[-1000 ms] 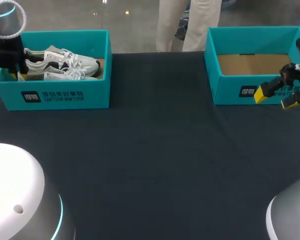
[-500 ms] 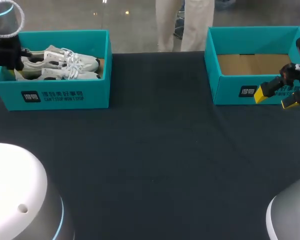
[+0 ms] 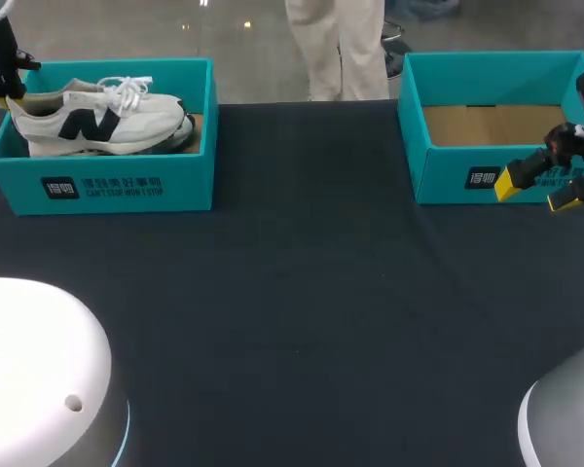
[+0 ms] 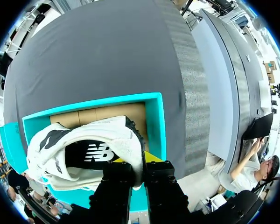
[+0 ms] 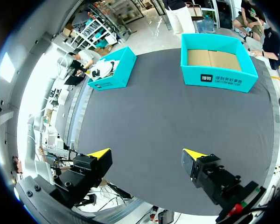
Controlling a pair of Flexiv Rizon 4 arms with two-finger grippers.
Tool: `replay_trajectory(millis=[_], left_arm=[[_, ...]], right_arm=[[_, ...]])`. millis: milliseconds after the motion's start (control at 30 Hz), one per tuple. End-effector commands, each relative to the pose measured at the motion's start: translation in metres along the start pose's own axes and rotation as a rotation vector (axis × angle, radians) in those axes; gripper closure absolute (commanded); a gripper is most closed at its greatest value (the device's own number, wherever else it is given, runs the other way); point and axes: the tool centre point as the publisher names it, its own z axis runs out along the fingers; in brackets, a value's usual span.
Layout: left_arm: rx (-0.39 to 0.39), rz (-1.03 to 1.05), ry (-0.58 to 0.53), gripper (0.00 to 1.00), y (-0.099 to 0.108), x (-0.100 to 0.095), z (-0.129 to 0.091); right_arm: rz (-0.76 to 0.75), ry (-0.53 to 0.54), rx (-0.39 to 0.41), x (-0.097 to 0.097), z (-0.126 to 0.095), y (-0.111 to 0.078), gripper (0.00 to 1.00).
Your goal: Take the shoe out of the shoebox, open the shoe tongue, remove and reinsert the insole, then place the shoe into the shoebox
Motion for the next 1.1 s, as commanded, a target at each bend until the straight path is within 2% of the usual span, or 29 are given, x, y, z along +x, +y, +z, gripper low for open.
replay_trajectory(millis=[33, 233, 367, 667, 1100], left_arm=[[-0.002, 0.004, 0.008, 1.0, -0.003, 0.003, -0.05], [-0.004, 0.002, 0.015, 1.0, -0.004, 0.004, -0.09], [-0.025, -0.004, 0.026, 1.0, -0.005, 0.001, -0.105], [-0.05, 0.012, 0.044, 1.0, -0.01, -0.007, -0.12], [-0.05, 0.012, 0.044, 1.0, -0.01, -0.007, -0.12]], right_arm=[[0.001, -0.001, 0.005, 0.0, 0.001, 0.003, 0.0], [0.001, -0.001, 0.005, 0.0, 0.001, 0.003, 0.0], [0.001, -0.001, 0.005, 0.0, 0.001, 0.003, 0.0], [0.001, -0.001, 0.005, 0.0, 0.001, 0.003, 0.0], [0.001, -0.001, 0.005, 0.0, 0.001, 0.003, 0.0]])
